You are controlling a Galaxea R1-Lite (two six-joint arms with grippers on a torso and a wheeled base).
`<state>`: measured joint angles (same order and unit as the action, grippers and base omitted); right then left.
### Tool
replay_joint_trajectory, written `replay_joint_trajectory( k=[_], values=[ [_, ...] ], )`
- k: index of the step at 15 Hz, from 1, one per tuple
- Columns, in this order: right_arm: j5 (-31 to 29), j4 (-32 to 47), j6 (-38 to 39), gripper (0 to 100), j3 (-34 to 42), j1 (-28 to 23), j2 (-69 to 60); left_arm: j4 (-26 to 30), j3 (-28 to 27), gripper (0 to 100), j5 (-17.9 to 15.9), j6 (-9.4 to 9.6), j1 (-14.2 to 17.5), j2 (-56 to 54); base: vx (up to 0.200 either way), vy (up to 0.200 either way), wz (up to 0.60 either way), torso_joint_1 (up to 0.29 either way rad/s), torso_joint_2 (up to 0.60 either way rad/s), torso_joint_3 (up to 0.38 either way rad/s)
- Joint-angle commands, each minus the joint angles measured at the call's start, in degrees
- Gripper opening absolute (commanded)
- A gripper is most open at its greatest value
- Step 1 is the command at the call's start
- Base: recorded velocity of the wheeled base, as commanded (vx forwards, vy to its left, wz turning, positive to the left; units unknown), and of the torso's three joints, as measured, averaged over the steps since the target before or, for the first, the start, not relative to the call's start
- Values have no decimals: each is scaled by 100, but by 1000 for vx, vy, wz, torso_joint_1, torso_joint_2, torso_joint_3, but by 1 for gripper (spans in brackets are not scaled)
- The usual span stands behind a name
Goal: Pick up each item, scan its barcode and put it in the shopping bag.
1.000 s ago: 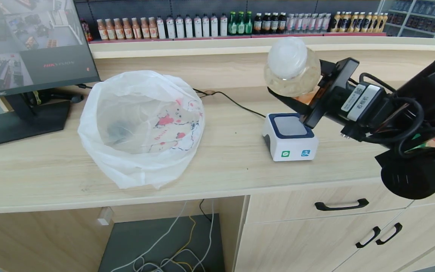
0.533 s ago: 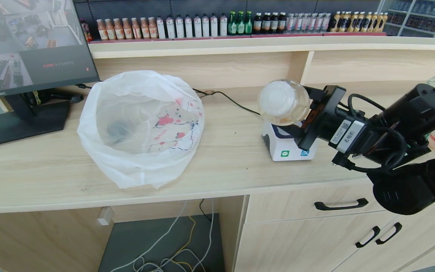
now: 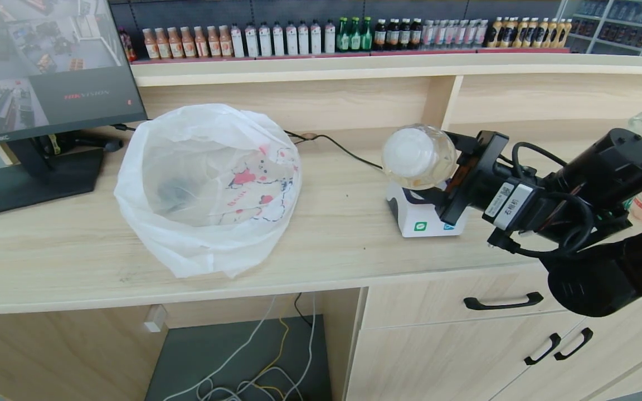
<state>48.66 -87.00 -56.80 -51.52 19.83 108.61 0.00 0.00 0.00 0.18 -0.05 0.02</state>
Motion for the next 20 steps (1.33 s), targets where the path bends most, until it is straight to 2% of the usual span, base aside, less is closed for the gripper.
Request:
replay_joint_trajectory(
  k=[1,20],
  values=[
    [38,-1,-7,0,-25,-76,29,0,0,100,0,-1,-4,-2,0,0,0,0,0,0],
    [117,-53,37,0,-34,-243,152,0,0,100,0,-1,-4,-2,0,0,0,0,0,0]
  ],
)
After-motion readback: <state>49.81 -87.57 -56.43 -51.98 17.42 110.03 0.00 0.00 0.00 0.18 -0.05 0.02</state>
